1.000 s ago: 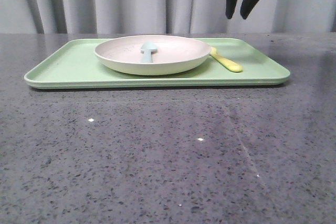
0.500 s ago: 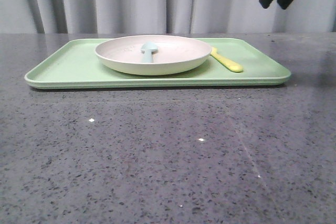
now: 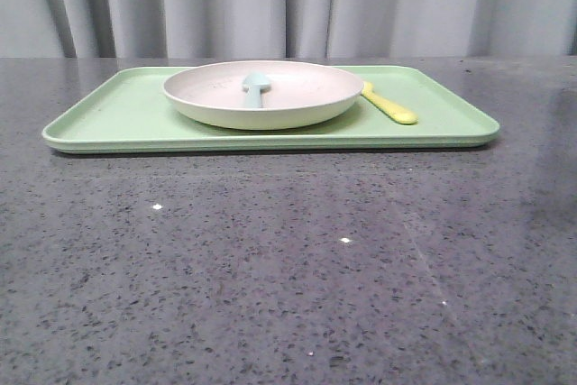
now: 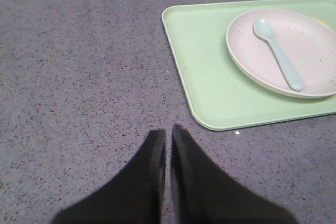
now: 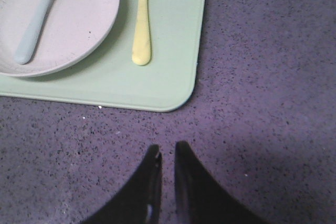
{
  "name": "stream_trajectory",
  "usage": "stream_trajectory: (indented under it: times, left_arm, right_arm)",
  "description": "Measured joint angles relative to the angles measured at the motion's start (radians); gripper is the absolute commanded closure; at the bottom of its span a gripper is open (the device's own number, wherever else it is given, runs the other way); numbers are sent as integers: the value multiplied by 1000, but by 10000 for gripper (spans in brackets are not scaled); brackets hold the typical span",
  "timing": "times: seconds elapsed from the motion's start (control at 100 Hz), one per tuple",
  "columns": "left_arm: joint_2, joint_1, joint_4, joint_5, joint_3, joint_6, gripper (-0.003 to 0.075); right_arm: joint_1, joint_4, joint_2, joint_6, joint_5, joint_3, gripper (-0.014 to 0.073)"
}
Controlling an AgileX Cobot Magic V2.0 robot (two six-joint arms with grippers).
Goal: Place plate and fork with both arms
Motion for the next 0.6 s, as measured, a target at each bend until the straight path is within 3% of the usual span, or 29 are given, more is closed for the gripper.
stream_trajectory:
  times: [0.6]
  left_arm:
    - [-194, 0, 0, -125, 209, 0, 741]
  right_arm:
    - [0, -28, -491, 0, -104, 352, 660]
